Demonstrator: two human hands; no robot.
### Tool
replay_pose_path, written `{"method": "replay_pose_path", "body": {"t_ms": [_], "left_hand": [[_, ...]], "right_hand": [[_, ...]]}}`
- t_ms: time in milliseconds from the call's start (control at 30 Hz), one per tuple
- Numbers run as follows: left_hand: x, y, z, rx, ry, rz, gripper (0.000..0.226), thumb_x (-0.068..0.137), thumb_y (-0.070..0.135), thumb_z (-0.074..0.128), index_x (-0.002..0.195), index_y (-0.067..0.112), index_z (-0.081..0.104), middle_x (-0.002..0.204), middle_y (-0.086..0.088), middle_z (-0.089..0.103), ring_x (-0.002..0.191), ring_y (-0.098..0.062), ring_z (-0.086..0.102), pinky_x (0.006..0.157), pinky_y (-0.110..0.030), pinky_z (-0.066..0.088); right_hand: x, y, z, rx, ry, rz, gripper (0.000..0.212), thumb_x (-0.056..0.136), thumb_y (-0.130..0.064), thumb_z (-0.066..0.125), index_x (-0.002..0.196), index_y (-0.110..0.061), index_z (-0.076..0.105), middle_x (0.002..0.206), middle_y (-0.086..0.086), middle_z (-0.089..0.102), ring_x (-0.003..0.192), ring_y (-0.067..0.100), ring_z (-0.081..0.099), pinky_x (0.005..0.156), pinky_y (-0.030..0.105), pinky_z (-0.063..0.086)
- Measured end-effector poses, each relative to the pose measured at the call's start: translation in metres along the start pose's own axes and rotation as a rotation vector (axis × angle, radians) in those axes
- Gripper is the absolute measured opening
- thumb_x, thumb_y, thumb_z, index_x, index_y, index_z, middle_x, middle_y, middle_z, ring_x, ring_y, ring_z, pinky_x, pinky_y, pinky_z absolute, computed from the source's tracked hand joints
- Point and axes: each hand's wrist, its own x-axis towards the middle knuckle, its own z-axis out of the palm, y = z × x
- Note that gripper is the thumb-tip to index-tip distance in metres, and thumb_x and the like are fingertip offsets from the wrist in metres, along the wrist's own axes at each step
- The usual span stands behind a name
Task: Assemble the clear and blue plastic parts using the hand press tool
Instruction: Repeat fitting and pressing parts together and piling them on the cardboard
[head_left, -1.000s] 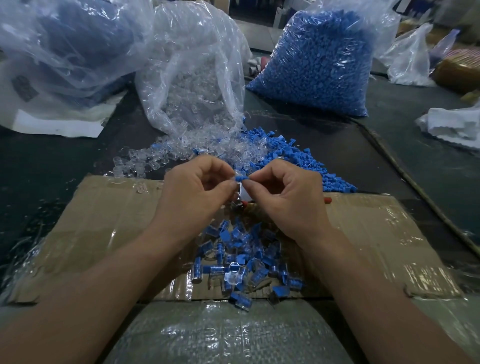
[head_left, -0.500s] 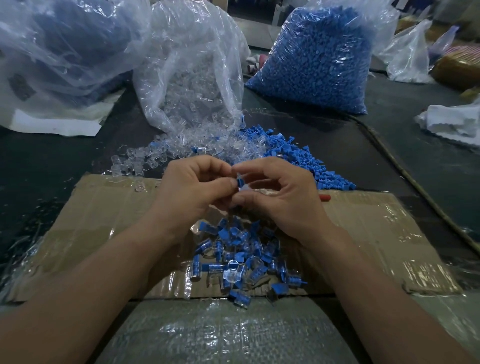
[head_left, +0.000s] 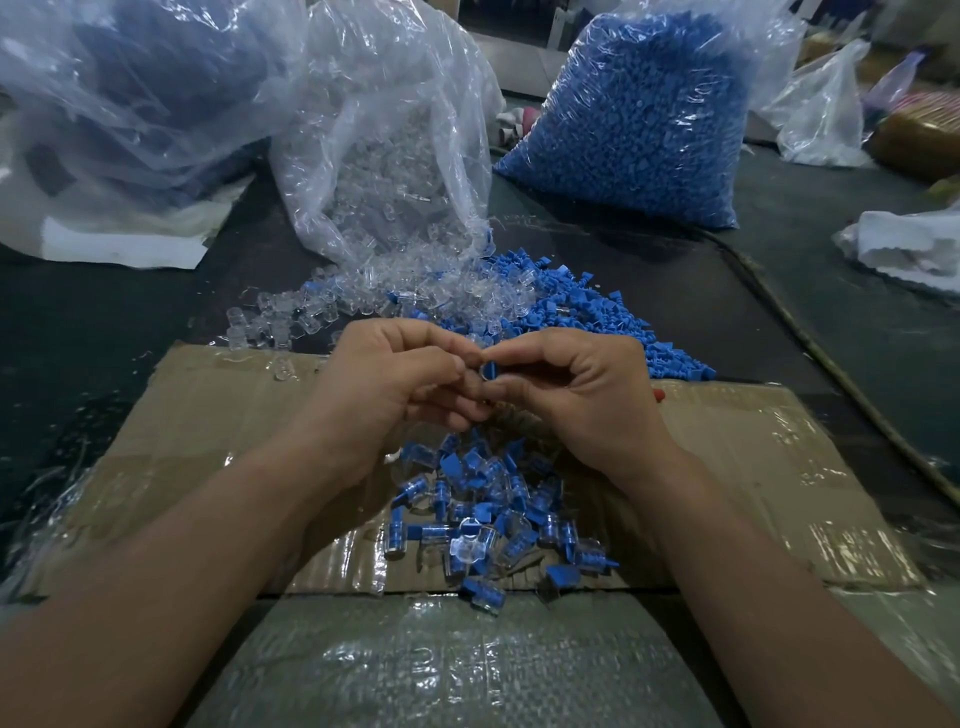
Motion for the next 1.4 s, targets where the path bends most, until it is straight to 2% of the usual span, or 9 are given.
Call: {"method": "replay_pose_path", "body": {"t_ms": [167, 267, 667, 800, 900, 1033, 1133, 1233, 1400], "left_hand": [[0.001, -0.001, -0.001, 0.003, -0.003, 0.003, 0.022, 0.081, -0.01, 0.05, 0.072, 0.004, 0.064, 0.061, -0.014, 0.067, 0.051, -0.021, 0.065, 0.049, -0.024, 0.055], [0.002, -0.002, 0.0, -0.01, -0.005, 0.004, 0.007, 0.066, 0.001, 0.063, 0.071, 0.005, 0.065, 0.062, -0.014, 0.068, 0.051, -0.021, 0.065, 0.05, -0.025, 0.055], [0.004, -0.005, 0.001, 0.054, 0.022, -0.008, 0.012, 0.056, 0.01, 0.068, 0.068, 0.007, 0.064, 0.058, -0.012, 0.067, 0.049, -0.018, 0.064, 0.045, -0.02, 0.051], [0.005, -0.005, -0.001, -0.007, 0.026, -0.016, 0.015, 0.059, 0.009, 0.065, 0.072, 0.004, 0.062, 0.061, -0.011, 0.067, 0.052, -0.016, 0.066, 0.049, -0.022, 0.055], [0.006, -0.004, -0.004, -0.056, 0.042, -0.03, 0.015, 0.059, 0.007, 0.064, 0.073, 0.003, 0.061, 0.062, -0.012, 0.067, 0.054, -0.018, 0.066, 0.05, -0.023, 0.055], [0.007, -0.006, -0.005, -0.08, 0.074, -0.03, 0.014, 0.06, 0.006, 0.063, 0.073, 0.003, 0.062, 0.063, -0.012, 0.067, 0.054, -0.018, 0.066, 0.047, -0.023, 0.054], [0.009, -0.007, -0.007, -0.084, 0.096, -0.022, 0.014, 0.059, 0.008, 0.064, 0.073, 0.004, 0.062, 0.063, -0.012, 0.068, 0.055, -0.018, 0.066, 0.048, -0.022, 0.054], [0.01, -0.008, -0.009, -0.093, 0.104, -0.015, 0.014, 0.059, 0.009, 0.064, 0.073, 0.004, 0.062, 0.064, -0.012, 0.068, 0.056, -0.019, 0.066, 0.047, -0.02, 0.052], [0.011, -0.008, -0.008, -0.1, 0.104, -0.008, 0.016, 0.06, 0.009, 0.063, 0.075, 0.003, 0.06, 0.063, -0.01, 0.068, 0.056, -0.017, 0.066, 0.048, -0.019, 0.051]], "right_hand": [[0.0, 0.001, 0.0, -0.001, 0.004, -0.005, 0.034, 0.07, -0.005, 0.074, 0.101, -0.013, 0.064, 0.085, -0.004, 0.067, 0.077, 0.006, 0.066, 0.072, 0.019, 0.054], [0.001, 0.001, 0.0, -0.004, 0.003, -0.012, 0.035, 0.07, -0.005, 0.073, 0.103, -0.011, 0.063, 0.086, -0.002, 0.067, 0.078, 0.007, 0.066, 0.072, 0.02, 0.054], [0.002, -0.001, -0.001, -0.069, -0.043, -0.025, 0.03, 0.069, -0.009, 0.076, 0.098, -0.007, 0.068, 0.086, -0.003, 0.067, 0.081, 0.009, 0.065, 0.074, 0.019, 0.054], [0.005, 0.003, -0.018, -0.122, -0.032, 0.187, 0.023, 0.072, -0.028, 0.071, 0.094, -0.03, 0.064, 0.081, -0.023, 0.061, 0.08, -0.004, 0.061, 0.073, 0.009, 0.048], [0.006, 0.012, -0.041, -0.183, -0.011, 0.338, 0.017, 0.073, -0.025, 0.072, 0.086, -0.033, 0.065, 0.076, -0.023, 0.062, 0.073, -0.01, 0.06, 0.066, 0.004, 0.044], [0.005, 0.016, -0.063, -0.247, -0.232, 0.472, 0.031, 0.067, -0.028, 0.077, 0.092, -0.038, 0.061, 0.09, -0.02, 0.063, 0.086, -0.008, 0.057, 0.076, 0.011, 0.041], [0.003, 0.013, -0.067, -0.243, -0.446, 0.547, 0.056, 0.054, -0.04, 0.081, 0.102, -0.047, 0.054, 0.101, -0.026, 0.055, 0.094, -0.012, 0.05, 0.076, 0.013, 0.035], [0.003, 0.016, -0.064, -0.39, -0.647, 0.576, 0.083, 0.051, -0.038, 0.084, 0.123, -0.043, 0.044, 0.108, -0.029, 0.041, 0.101, -0.002, 0.043, 0.085, 0.022, 0.036], [0.005, 0.013, -0.057, -0.529, -0.618, 0.499, 0.076, 0.059, -0.032, 0.083, 0.126, -0.036, 0.046, 0.103, -0.022, 0.041, 0.093, -0.001, 0.043, 0.071, 0.013, 0.034]]}}
